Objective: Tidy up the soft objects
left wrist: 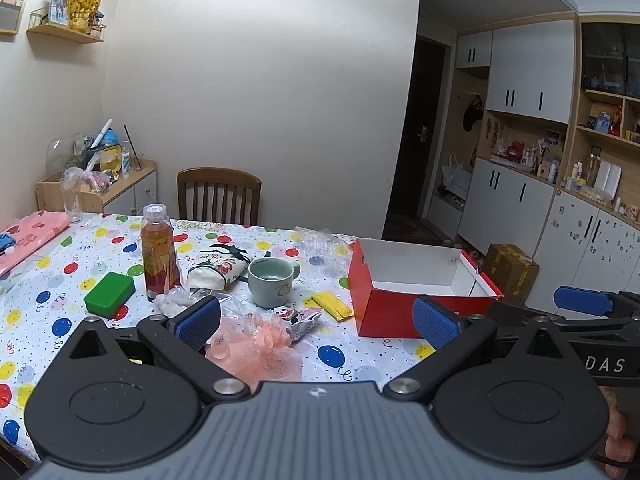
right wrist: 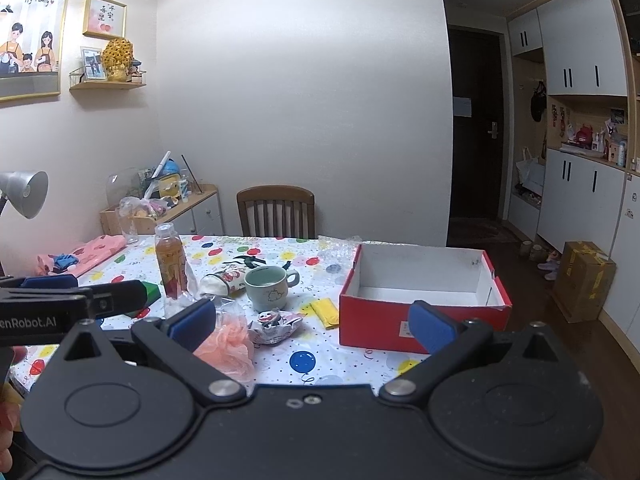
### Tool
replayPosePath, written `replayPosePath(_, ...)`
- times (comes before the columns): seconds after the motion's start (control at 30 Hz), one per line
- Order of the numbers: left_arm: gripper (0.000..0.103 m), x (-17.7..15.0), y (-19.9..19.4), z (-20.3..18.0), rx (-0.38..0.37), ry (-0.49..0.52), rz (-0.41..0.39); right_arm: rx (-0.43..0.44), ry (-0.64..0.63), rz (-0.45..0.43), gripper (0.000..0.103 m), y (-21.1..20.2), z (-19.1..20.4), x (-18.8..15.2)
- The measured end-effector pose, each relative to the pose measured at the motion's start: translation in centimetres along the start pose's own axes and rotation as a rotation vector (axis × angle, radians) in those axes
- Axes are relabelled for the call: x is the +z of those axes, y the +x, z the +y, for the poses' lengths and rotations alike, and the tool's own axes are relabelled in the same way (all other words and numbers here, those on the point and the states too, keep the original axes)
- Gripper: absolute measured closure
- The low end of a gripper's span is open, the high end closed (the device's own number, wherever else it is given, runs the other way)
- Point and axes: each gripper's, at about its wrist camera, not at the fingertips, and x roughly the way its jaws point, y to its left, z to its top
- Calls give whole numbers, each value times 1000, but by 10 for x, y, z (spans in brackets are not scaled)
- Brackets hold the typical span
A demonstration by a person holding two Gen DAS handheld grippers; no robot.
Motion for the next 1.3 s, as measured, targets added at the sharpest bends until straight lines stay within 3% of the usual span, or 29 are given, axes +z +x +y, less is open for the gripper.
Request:
replayPosePath(0.43,0,9,20,30,11,-29,-16,2,-21,9,0,31,21,7)
replayPosePath(0.8,0,28,70,81,-56,3,-7,-49,-15,33,1,81,56,19)
replayPosePath(0.9,0,34,86,98,-24,26,-10,-70,-2,55,1,99,63,20)
replayPosePath(1.0,0,38,101,122,58,32,-13,-88,13,85,1,117,68,22)
replayPosePath(1.3,0,48,156,216,150,15,35,-69,26,205,3,169,83,23)
